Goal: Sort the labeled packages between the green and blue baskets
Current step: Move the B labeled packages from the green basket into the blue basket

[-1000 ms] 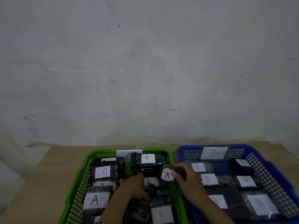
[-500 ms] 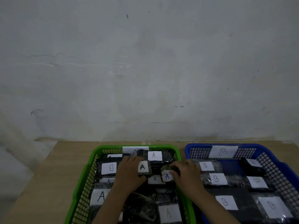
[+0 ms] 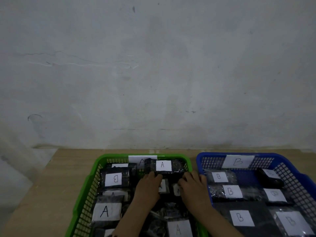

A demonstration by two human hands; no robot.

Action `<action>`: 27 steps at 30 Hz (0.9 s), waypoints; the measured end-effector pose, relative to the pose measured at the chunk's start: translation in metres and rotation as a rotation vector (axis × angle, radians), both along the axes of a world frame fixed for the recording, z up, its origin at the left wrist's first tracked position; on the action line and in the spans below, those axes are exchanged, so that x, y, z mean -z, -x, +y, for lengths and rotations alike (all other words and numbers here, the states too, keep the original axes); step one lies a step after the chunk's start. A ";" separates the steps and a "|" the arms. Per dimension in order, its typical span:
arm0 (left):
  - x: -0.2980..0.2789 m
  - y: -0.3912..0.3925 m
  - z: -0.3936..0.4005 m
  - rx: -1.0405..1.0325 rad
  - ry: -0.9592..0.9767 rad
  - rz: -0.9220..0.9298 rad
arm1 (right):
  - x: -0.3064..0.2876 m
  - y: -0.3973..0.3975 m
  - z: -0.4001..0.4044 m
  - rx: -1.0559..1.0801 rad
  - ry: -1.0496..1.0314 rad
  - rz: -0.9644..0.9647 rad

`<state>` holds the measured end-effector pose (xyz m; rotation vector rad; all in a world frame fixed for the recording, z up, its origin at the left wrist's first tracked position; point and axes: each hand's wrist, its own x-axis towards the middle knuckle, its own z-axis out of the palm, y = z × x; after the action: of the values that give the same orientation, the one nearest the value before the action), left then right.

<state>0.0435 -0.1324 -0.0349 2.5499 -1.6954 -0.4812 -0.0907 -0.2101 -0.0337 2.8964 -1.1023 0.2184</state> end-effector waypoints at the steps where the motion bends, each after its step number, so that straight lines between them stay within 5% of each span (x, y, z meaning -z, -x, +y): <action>1: 0.000 0.002 0.000 -0.010 -0.005 0.015 | -0.001 0.003 0.000 0.006 -0.011 -0.042; 7: -0.015 -0.004 0.003 -0.025 0.010 0.023 | 0.002 0.026 0.000 -0.003 -0.246 -0.205; 17: -0.031 -0.017 0.078 -0.253 0.531 0.113 | 0.003 0.048 0.018 -0.033 -0.336 -0.231; 22: -0.023 -0.011 0.102 -0.234 0.337 0.120 | 0.000 0.048 0.050 -0.058 -0.428 -0.331; 27: -0.025 -0.012 0.109 -0.274 0.227 0.294 | 0.008 0.024 0.075 -0.048 -0.512 -0.007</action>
<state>0.0557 -0.0231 -0.0101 2.3587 -1.2074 -0.5728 -0.1150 -0.1346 -0.0417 3.3650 -1.2480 -0.0680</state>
